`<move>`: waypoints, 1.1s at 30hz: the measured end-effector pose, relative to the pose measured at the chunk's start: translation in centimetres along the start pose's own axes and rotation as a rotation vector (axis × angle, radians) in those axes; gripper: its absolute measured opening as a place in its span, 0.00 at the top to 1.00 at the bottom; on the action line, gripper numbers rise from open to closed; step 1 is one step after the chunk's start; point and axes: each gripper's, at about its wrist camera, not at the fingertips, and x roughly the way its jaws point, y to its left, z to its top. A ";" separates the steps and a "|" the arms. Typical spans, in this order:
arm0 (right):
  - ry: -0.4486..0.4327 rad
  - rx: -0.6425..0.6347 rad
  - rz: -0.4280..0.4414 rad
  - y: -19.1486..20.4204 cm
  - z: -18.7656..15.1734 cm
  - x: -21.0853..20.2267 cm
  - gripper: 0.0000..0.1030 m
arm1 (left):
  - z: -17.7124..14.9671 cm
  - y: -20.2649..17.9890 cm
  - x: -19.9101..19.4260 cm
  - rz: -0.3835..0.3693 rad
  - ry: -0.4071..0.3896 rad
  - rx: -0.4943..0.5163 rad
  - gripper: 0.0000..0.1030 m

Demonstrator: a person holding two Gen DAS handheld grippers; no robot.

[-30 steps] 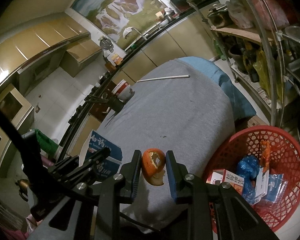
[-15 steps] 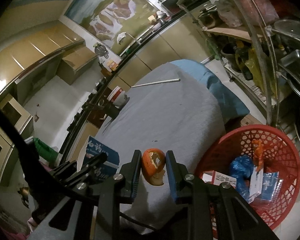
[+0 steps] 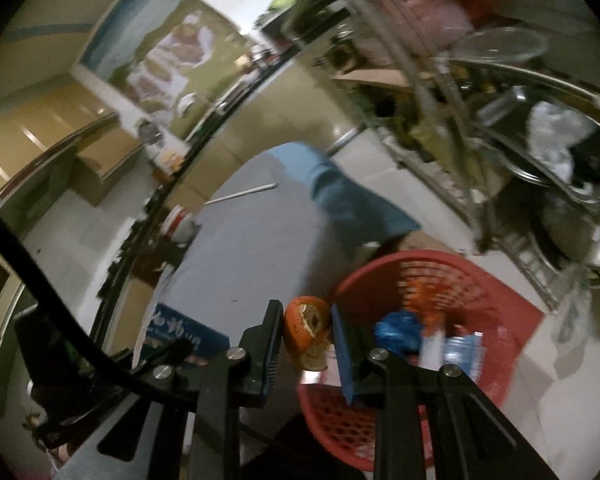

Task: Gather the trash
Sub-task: 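Bring both held items over the red basket and lower them, then open both tools to drop the toothpaste box and orange peel into the basket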

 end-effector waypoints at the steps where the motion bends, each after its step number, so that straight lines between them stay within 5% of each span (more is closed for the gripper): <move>1: -0.004 0.010 -0.016 -0.6 0.0 -0.4 0.74 | 0.0 -0.7 0.2 -0.028 0.005 0.008 0.75; 9: 0.001 0.030 -0.064 -2.2 -0.5 -1.5 0.74 | 0.0 -4.4 1.4 -0.090 0.025 0.094 0.75; 33: 0.026 0.021 -0.039 -1.0 -1.8 -0.1 0.74 | -0.8 -4.9 2.1 0.020 0.002 0.139 0.73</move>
